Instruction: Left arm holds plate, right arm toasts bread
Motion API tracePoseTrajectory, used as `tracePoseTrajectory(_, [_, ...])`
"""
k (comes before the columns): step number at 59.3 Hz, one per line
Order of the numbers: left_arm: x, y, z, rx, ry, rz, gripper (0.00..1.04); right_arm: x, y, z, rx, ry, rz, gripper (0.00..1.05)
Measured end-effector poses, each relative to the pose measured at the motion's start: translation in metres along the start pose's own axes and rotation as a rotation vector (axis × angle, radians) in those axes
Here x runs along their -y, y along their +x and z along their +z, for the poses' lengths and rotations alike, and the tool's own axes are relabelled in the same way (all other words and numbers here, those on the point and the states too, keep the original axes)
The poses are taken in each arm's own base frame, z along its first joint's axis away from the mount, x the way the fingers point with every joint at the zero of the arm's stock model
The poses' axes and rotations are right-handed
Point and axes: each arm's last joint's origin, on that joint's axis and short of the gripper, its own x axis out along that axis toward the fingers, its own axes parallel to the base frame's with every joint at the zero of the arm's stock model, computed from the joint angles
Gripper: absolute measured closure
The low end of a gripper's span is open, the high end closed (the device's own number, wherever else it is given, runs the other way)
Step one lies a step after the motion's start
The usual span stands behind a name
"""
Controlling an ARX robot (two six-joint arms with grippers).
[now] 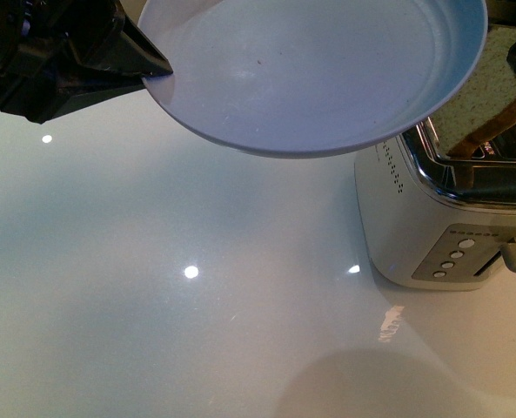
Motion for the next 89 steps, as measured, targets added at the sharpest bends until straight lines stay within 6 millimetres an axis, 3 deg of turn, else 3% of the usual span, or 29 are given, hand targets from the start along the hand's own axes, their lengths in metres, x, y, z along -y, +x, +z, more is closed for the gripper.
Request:
tracePoseTrajectory(38, [0.000, 0.000, 0.000, 0.000, 0.000, 0.000, 1.02, 0.009, -0.002, -0.015, -0.023, 0.005, 0.021, 0.08])
tracePoseTrajectory(55, [0.000, 0.000, 0.000, 0.000, 0.000, 0.000, 1.02, 0.031, -0.042, -0.006, 0.079, -0.009, 0.048, 0.09])
tracePoseTrajectory(69, [0.000, 0.000, 0.000, 0.000, 0.000, 0.000, 1.02, 0.057, -0.111, 0.001, 0.244, -0.027, -0.013, 0.09])
tracePoseTrajectory(75, [0.000, 0.000, 0.000, 0.000, 0.000, 0.000, 1.02, 0.061, -0.130, 0.004, 0.316, -0.020, -0.006, 0.09])
tracePoseTrajectory(82, [0.000, 0.000, 0.000, -0.001, 0.001, -0.002, 1.02, 0.065, -0.134, -0.008, 0.480, -0.054, 0.134, 0.28])
tracePoseTrajectory(89, [0.000, 0.000, 0.000, 0.001, 0.000, -0.001, 1.02, 0.075, -0.137, -0.029, 0.490, -0.074, 0.158, 0.49])
